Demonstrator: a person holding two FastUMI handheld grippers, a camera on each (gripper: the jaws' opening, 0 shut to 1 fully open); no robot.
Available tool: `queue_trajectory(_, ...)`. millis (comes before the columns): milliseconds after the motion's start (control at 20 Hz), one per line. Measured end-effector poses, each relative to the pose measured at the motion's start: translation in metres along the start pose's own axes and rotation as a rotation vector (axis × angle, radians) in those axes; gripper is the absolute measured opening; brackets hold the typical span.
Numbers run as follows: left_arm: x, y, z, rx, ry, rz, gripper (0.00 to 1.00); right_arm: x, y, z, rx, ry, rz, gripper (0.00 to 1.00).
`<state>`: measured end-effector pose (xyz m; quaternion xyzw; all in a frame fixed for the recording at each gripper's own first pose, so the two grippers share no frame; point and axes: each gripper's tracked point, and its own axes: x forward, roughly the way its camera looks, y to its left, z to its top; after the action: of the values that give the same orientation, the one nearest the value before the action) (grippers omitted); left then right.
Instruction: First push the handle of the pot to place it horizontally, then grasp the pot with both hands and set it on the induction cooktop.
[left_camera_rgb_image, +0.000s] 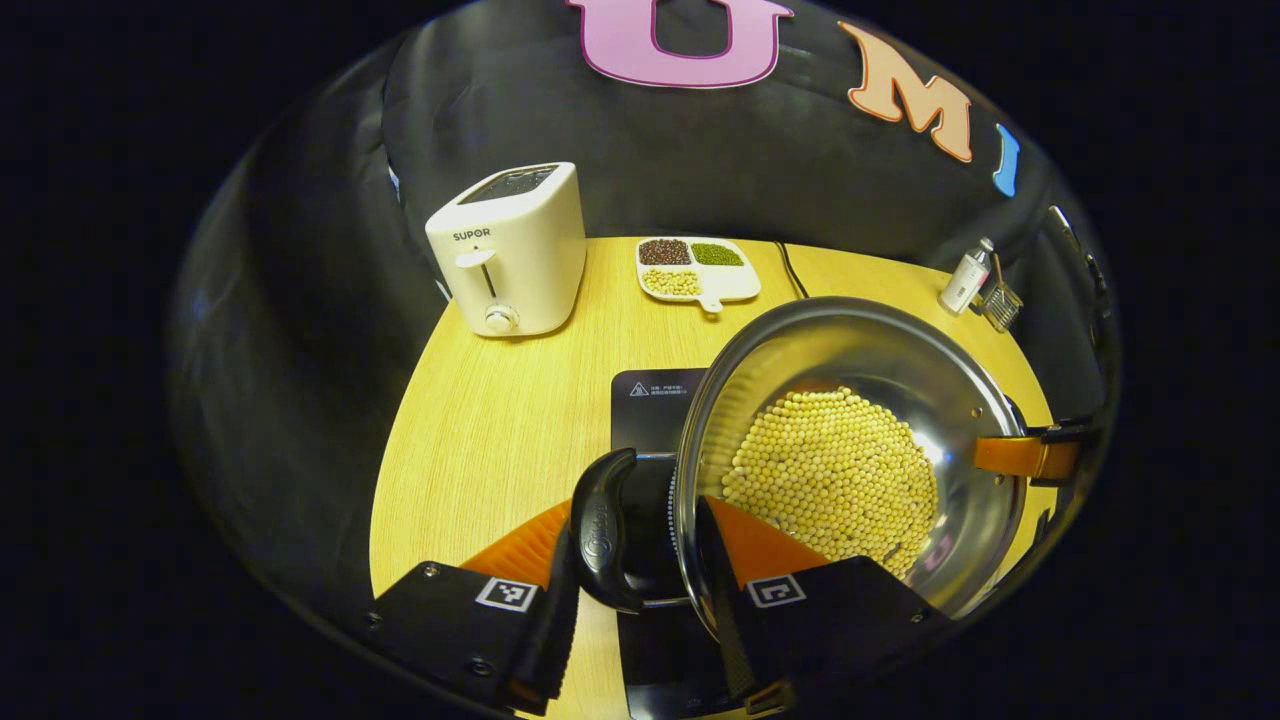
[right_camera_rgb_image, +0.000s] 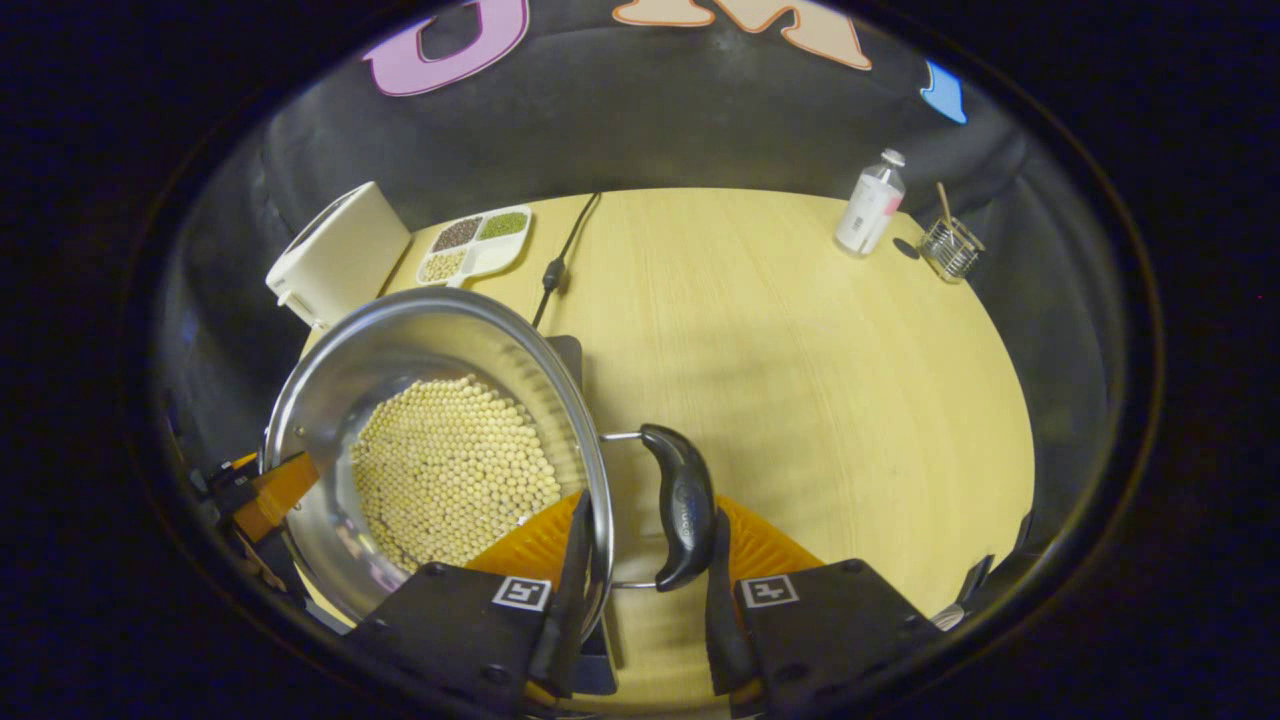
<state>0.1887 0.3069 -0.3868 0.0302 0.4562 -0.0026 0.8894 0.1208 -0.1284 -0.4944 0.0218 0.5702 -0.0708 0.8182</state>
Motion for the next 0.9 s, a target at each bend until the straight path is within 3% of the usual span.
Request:
queue_trajectory(50,0.000,0.000,-0.001,-0.007,0.002,0.005,0.64,0.000,-0.001,-0.001,-0.006,-0.005,0.004,0.51)
queue_trajectory(100,-0.001,0.001,-0.003,-0.011,0.011,0.012,0.65,0.001,-0.002,0.003,-0.012,-0.011,0.009,0.58)
queue_trajectory(150,-0.005,0.000,-0.007,-0.016,0.029,0.017,0.68,0.001,-0.003,0.000,-0.012,-0.012,0.012,0.55)
queue_trajectory(200,-0.008,-0.003,-0.010,-0.030,0.033,0.012,0.69,0.000,-0.002,-0.001,-0.008,-0.010,0.015,0.67)
queue_trajectory(250,-0.013,-0.007,-0.008,-0.041,0.020,0.001,0.71,-0.001,-0.002,-0.002,0.002,-0.011,0.022,0.58)
queue_trajectory(300,-0.017,-0.006,-0.005,-0.054,0.000,0.007,0.73,-0.004,-0.002,-0.002,0.005,-0.012,0.031,0.66)
queue_trajectory(350,-0.023,-0.005,-0.003,-0.066,-0.020,0.017,0.76,-0.009,-0.001,-0.003,0.009,-0.015,0.051,0.63)
queue_trajectory(400,-0.028,-0.006,-0.002,-0.070,-0.032,0.022,0.81,-0.013,-0.001,-0.002,0.009,-0.021,0.062,0.76)
queue_trajectory(450,-0.037,-0.007,-0.002,-0.069,-0.042,0.028,0.82,-0.018,-0.001,-0.001,0.008,-0.036,0.072,0.82)
queue_trajectory(500,-0.046,-0.007,0.002,-0.067,-0.066,0.034,0.77,-0.023,0.001,0.001,0.011,-0.057,0.083,0.84)
queue_trajectory(550,-0.056,-0.009,0.009,-0.068,-0.105,0.037,0.82,-0.033,0.000,0.008,0.023,-0.088,0.095,0.84)
queue_trajectory(600,-0.066,-0.013,0.016,-0.069,-0.142,0.041,0.78,-0.041,-0.002,0.016,0.033,-0.117,0.106,0.84)
queue_trajectory(700,-0.086,-0.017,0.031,-0.068,-0.228,0.066,0.78,-0.053,-0.005,0.025,0.037,-0.158,0.137,0.84)
queue_trajectory(850,-0.121,-0.022,0.055,-0.045,-0.338,0.159,0.82,-0.069,-0.029,0.032,0.015,-0.217,0.155,0.86)
queue_trajectory(900,-0.134,-0.027,0.066,-0.033,-0.385,0.192,0.77,-0.074,-0.038,0.036,0.007,-0.240,0.165,0.86)
